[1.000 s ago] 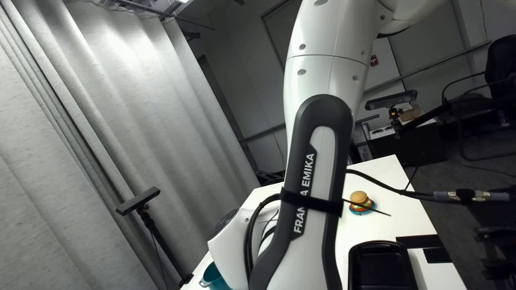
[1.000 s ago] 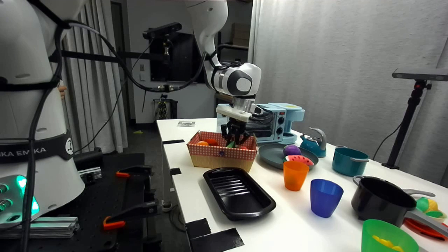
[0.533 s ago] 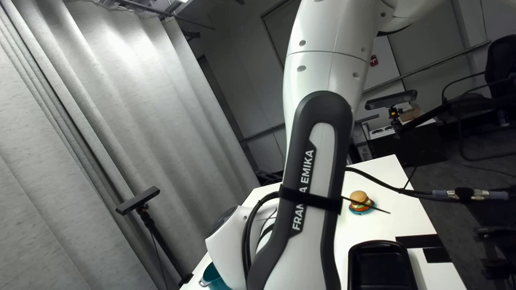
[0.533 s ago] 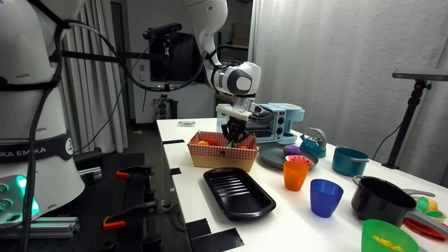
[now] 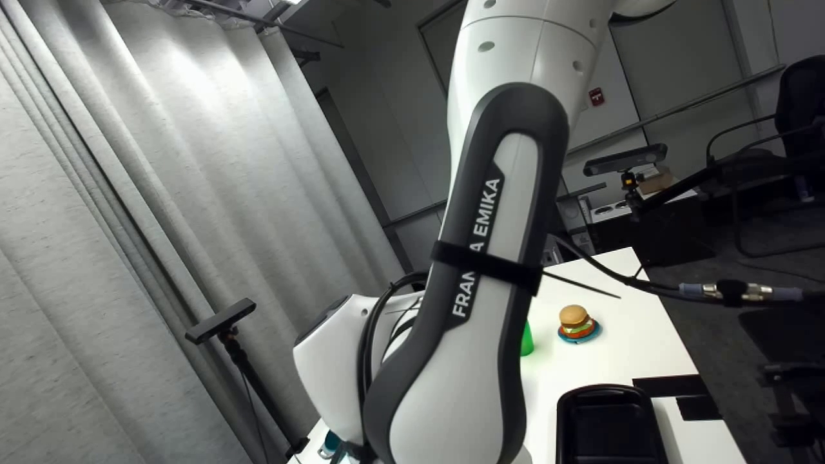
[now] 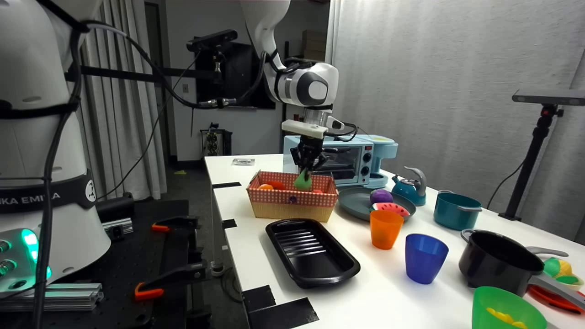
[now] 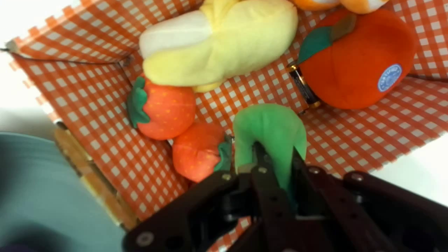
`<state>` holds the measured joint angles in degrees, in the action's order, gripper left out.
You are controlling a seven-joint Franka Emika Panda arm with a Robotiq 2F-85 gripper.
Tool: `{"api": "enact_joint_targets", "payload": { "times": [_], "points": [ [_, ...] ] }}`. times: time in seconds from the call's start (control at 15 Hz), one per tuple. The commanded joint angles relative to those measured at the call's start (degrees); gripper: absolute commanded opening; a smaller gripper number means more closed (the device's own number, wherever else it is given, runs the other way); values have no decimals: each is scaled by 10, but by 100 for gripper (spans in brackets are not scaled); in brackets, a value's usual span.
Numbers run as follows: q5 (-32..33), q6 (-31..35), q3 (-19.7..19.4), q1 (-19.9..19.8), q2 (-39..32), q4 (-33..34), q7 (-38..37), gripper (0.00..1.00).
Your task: Take the green pear out of the basket and put it on the grey plate, pick up the watermelon from the top of the orange cup and put it in the basket
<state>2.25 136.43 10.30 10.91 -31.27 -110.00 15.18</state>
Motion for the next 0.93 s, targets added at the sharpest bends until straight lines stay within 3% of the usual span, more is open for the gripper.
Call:
{"api": "enact_joint_targets", "payload": {
  "times": [0.0,0.87],
  "points": [
    [38,-25,-14,11,52,-21,-36,4],
    [117,7,-62,-16,179,-86,-101,4]
  ]
}}
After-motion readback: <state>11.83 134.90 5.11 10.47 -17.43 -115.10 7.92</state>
